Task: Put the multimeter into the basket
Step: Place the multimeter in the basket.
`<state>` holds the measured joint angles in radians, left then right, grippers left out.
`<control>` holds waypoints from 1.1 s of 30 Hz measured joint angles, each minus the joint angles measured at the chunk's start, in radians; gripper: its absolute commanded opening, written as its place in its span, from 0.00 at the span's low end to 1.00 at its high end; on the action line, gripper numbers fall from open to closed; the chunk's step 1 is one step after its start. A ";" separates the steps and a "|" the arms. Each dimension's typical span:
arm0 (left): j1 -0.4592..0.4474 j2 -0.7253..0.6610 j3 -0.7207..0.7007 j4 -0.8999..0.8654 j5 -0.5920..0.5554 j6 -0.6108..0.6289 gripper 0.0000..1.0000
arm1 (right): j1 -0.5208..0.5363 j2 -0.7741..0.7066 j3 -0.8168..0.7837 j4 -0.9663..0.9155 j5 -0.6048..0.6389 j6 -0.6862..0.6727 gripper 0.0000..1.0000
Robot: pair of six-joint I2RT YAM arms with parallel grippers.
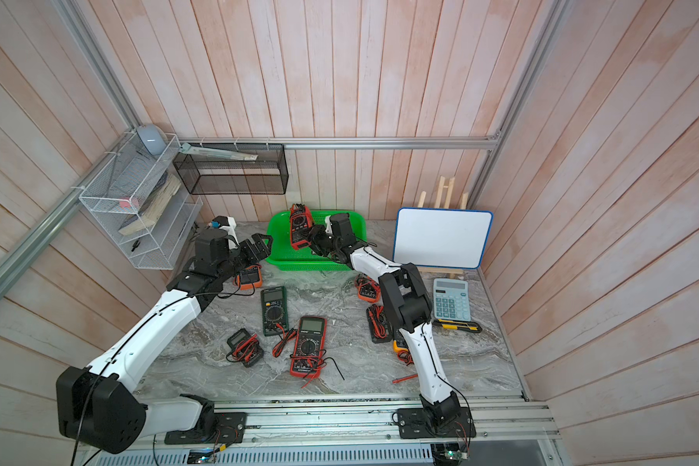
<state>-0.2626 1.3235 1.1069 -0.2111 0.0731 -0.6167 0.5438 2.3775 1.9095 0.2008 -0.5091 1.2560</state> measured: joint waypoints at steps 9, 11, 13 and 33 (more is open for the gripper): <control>0.001 -0.017 -0.024 -0.001 0.000 -0.016 1.00 | 0.039 0.120 0.135 -0.039 0.021 0.114 0.00; 0.001 -0.024 -0.031 -0.001 0.000 -0.016 1.00 | 0.043 0.132 0.137 -0.045 0.029 0.129 0.00; 0.001 -0.027 -0.035 0.000 0.001 -0.016 0.99 | 0.045 0.138 0.137 -0.053 0.033 0.148 0.01; 0.006 -0.032 -0.056 0.002 0.021 -0.024 1.00 | 0.063 0.250 0.402 -0.351 0.123 -0.009 0.98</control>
<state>-0.2569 1.2911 1.0504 -0.2089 0.0940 -0.6411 0.6067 2.6278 2.3116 -0.1501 -0.3862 1.2472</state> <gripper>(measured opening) 0.996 0.983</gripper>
